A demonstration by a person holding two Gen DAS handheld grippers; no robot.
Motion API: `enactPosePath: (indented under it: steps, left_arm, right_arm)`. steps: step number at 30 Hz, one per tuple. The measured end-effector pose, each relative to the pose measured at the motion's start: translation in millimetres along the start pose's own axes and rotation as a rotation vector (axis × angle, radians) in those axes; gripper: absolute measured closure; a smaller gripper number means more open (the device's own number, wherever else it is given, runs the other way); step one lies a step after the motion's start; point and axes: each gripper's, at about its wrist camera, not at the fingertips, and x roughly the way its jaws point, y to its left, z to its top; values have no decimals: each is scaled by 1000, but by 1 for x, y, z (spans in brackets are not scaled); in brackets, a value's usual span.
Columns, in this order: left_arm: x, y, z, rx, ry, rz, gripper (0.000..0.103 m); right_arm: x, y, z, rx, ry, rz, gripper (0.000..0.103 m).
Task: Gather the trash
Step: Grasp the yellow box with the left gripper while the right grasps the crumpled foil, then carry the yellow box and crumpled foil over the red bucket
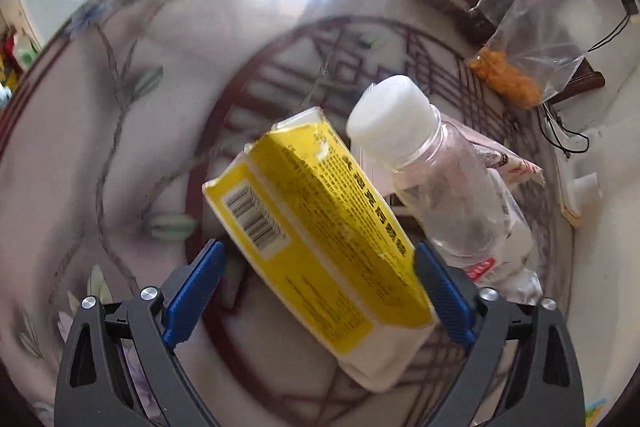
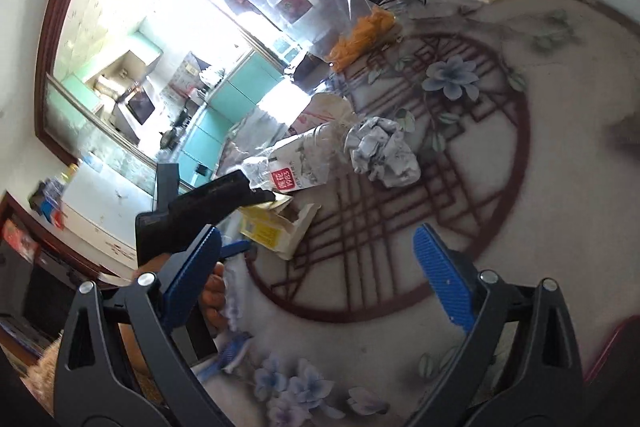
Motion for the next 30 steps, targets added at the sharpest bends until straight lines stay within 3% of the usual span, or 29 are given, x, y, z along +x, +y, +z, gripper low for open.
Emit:
enactPosePath:
  steps: [3, 7, 10, 11, 13, 15, 17, 19, 23, 27, 30]
  left_arm:
    - [6, -9, 3, 28, -4, 30, 9]
    - [9, -15, 5, 12, -10, 43, 9]
    - [6, -15, 0, 63, -38, 30, 22]
    - [4, -13, -1, 71, -40, 17, 30]
    - [-2, -1, -3, 92, -28, -20, 40]
    - [-10, 10, -10, 97, -16, -47, 51]
    - [-17, 21, -16, 107, -16, -55, 54]
    - [-30, 33, -27, 128, -36, -62, 58]
    - [-73, 54, -51, 193, -100, -83, 67]
    - [-114, 78, -77, 248, -145, -102, 67]
    - [-133, 103, -98, 269, -141, -104, 68]
  right_arm:
    - [13, 6, 12, -79, 12, -87, 8]
    - [53, 4, 46, -152, 99, -117, 8]
    - [83, -1, 60, -208, 162, -170, 9]
    - [94, -5, 65, -215, 188, -183, 12]
    - [107, -12, 71, -211, 218, -189, 28]
    - [113, -16, 74, -203, 228, -182, 29]
    - [121, -19, 72, -214, 249, -189, 32]
    - [127, -25, 68, -188, 272, -170, 48]
    - [119, -26, 64, -171, 259, -153, 51]
    - [91, -8, 54, -169, 216, -115, 51]
    - [67, 15, 35, -238, 198, -134, 51]
